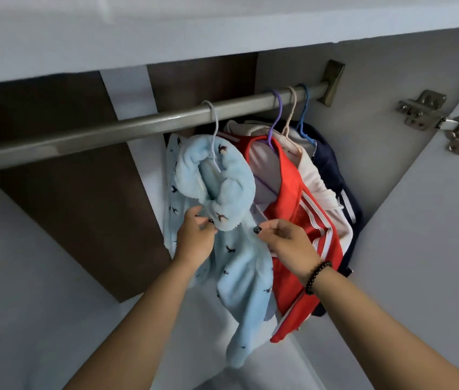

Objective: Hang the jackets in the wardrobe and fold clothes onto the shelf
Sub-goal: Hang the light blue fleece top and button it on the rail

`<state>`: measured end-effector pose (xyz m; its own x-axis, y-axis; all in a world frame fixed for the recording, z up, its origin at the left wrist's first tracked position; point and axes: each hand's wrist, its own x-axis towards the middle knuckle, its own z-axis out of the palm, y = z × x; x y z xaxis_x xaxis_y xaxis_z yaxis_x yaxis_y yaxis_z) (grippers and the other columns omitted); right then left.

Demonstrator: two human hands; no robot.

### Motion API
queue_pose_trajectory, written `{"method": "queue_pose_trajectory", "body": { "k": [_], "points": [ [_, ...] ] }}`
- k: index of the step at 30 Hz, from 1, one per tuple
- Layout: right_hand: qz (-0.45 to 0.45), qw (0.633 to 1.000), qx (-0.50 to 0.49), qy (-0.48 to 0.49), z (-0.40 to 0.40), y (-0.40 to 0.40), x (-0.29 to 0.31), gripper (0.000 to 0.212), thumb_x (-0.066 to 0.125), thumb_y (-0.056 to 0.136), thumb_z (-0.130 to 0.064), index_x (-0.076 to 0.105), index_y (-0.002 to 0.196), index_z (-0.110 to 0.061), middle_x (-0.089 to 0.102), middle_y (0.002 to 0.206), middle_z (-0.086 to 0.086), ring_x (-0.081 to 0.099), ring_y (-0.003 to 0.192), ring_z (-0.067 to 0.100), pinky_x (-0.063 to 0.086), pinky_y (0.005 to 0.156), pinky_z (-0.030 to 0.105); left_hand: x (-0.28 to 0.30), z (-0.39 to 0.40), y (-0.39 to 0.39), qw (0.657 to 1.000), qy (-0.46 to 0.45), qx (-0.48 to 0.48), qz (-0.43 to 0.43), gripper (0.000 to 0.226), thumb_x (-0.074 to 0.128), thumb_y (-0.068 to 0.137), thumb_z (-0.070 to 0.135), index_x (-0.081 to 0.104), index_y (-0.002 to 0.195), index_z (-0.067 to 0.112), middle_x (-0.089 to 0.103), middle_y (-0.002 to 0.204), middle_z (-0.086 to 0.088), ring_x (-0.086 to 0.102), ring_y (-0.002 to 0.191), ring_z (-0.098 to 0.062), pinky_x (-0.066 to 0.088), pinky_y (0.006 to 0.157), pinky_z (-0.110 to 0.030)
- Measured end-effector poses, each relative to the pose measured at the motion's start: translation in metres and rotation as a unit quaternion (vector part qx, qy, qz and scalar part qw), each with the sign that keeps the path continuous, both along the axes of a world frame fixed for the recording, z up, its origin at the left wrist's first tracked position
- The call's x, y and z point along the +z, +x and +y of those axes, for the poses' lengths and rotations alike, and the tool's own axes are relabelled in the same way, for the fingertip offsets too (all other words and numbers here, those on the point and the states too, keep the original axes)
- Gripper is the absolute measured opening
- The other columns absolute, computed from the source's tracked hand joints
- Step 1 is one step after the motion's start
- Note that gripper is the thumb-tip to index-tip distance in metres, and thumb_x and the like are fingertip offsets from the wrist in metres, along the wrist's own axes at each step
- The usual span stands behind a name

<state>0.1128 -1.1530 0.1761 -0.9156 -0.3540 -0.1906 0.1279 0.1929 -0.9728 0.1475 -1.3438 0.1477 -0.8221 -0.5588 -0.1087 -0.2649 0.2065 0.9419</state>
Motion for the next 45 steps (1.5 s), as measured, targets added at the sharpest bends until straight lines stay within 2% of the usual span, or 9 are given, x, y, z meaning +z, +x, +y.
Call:
{"method": "queue_pose_trajectory", "body": {
  "k": [2,5,10,14,21,25,34,37,45],
  "points": [
    [0.01,1.0,0.005,0.014,0.01,0.007,-0.006,0.01,0.063,0.089,-0.008,0.062,0.099,-0.01,0.063,0.09,0.007,0.06,0.078,0.017,0.054,0.075,0.034,0.007,0.007,0.013,0.997,-0.063,-0.028,-0.017,0.046,0.053,0.093,0.011,0.043,0.138,0.016,0.061,0.121,-0.002,0.061,0.104,-0.019,0.048,0.092,-0.034],
    [0.057,0.996,0.036,0.056,0.029,0.017,-0.013,0.013,0.066,0.087,-0.01,0.061,0.097,-0.017,0.065,0.087,-0.003,0.062,0.075,0.009,0.049,0.064,0.013,0.019,0.022,0.038,0.985,-0.157,-0.069,-0.03,0.039,0.053,0.093,0.014,0.047,0.132,0.017,0.058,0.121,-0.001,0.059,0.094,-0.015,0.045,0.083,-0.029],
    [0.128,0.975,0.106,0.151,0.067,0.032,-0.017,0.023,0.068,0.084,-0.018,0.058,0.104,-0.022,0.063,0.1,-0.003,0.06,0.082,0.009,0.045,0.07,0.012,0.029,0.062,0.079,0.951,-0.268,-0.125,-0.089,0.047,0.051,0.094,0.024,0.039,0.14,0.018,0.047,0.134,0.0,0.055,0.113,-0.018,0.046,0.099,-0.038],
    [0.18,0.944,0.164,0.222,0.109,0.056,-0.021,0.034,0.067,0.084,-0.02,0.057,0.116,-0.017,0.059,0.109,-0.003,0.055,0.091,0.008,0.041,0.08,0.015,0.031,0.108,0.114,0.925,-0.327,-0.136,-0.137,0.044,0.052,0.094,0.027,0.044,0.135,0.016,0.048,0.131,-0.003,0.054,0.116,-0.022,0.045,0.098,-0.039],
    [0.217,0.899,0.226,0.307,0.198,0.107,-0.032,0.038,0.057,0.091,-0.023,0.052,0.128,-0.014,0.051,0.128,0.005,0.053,0.112,0.018,0.04,0.094,0.02,0.017,0.198,0.17,0.904,-0.34,-0.169,-0.195,0.054,0.054,0.094,0.035,0.036,0.143,0.02,0.051,0.131,0.0,0.058,0.11,-0.019,0.049,0.094,-0.036],
    [0.205,0.887,0.218,0.352,0.245,0.136,-0.037,0.039,0.057,0.091,-0.028,0.051,0.128,-0.015,0.05,0.123,0.004,0.056,0.106,0.02,0.046,0.09,0.027,0.011,0.24,0.191,0.891,-0.335,-0.211,-0.221,0.059,0.053,0.094,0.039,0.031,0.145,0.022,0.053,0.129,0.004,0.056,0.112,-0.017,0.048,0.092,-0.032],
    [0.142,0.885,0.138,0.421,0.326,0.213,-0.061,0.056,0.058,0.089,-0.039,0.042,0.136,-0.015,0.043,0.134,0.004,0.044,0.124,0.022,0.042,0.101,0.032,-0.003,0.316,0.236,0.859,-0.334,-0.325,-0.21,0.049,0.054,0.093,0.035,0.037,0.136,0.018,0.058,0.121,-0.002,0.059,0.105,-0.024,0.05,0.092,-0.043],
    [0.122,0.897,0.094,0.415,0.346,0.247,-0.065,0.058,0.059,0.087,-0.042,0.041,0.137,-0.017,0.041,0.136,0.002,0.044,0.124,0.021,0.041,0.101,0.029,-0.011,0.333,0.258,0.853,-0.332,-0.355,-0.191,0.055,0.054,0.094,0.035,0.034,0.142,0.02,0.052,0.13,0.0,0.055,0.113,-0.022,0.046,0.098,-0.039],
    [0.077,0.911,0.035,0.403,0.386,0.363,-0.061,0.051,0.06,0.088,-0.041,0.047,0.132,-0.019,0.042,0.135,-0.001,0.047,0.124,0.018,0.04,0.099,0.024,-0.014,0.358,0.331,0.829,-0.323,-0.422,-0.176,0.057,0.055,0.093,0.037,0.032,0.144,0.023,0.049,0.135,0.005,0.055,0.114,-0.016,0.046,0.094,-0.029]
  ]
}}
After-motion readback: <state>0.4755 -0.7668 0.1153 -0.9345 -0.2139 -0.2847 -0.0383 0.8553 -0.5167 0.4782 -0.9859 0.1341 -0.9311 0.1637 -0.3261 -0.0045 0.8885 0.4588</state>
